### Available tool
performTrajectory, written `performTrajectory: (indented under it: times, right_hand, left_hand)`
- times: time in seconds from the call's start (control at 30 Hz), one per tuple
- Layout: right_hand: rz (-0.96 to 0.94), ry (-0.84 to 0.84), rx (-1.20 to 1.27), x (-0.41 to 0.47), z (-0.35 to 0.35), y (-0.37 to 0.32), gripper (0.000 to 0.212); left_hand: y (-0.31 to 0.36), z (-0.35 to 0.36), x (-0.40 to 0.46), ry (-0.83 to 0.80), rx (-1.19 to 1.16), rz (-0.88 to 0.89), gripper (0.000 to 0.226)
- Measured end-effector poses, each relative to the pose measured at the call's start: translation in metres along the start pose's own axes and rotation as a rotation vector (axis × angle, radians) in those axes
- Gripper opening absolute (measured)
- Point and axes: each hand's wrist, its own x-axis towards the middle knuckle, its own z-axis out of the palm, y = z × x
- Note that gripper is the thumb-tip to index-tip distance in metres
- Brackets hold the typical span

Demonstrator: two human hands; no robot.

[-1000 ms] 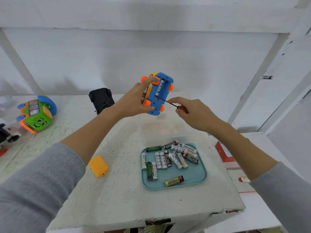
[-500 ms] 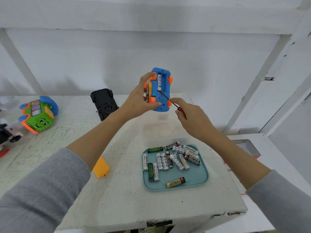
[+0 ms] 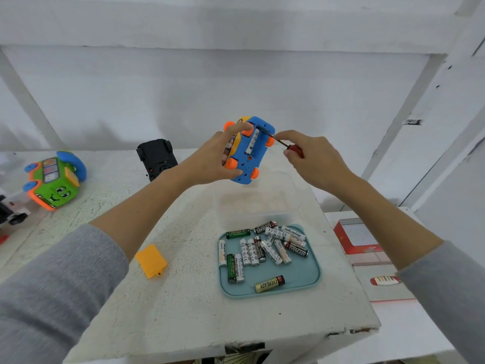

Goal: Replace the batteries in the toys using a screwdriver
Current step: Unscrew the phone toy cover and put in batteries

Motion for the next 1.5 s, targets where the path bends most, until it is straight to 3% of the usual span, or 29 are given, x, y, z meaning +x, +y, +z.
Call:
performTrajectory:
  times: [0.9,1.07,1.23,1.5]
  right_hand:
    - [0.0,-0.182,-0.103,-0.003,-0.005,0.016,0.029]
    - [0.012,-0.216,-0.08,-0.009,-0.004,0.016,0.028]
    - [-0.015,-0.256,0.05,-0.015,0.002,0.01,0.028]
    - [-0.147,-0.388,0.202,-0.025,0.034,-0.034,0.034]
  left_hand:
    - [0.005,-0.007,0.024,-0.201,0.555,0.033,0.08]
    - [-0.002,-0.014,0.013,-0.137,0.43,-0.018,0.075]
    - [-0.006,-0.024,-0.011,0.058,0.077,-0.046,0.074]
    - [-0.021,-0.038,-0.069,0.326,-0.155,-0.173,0.08]
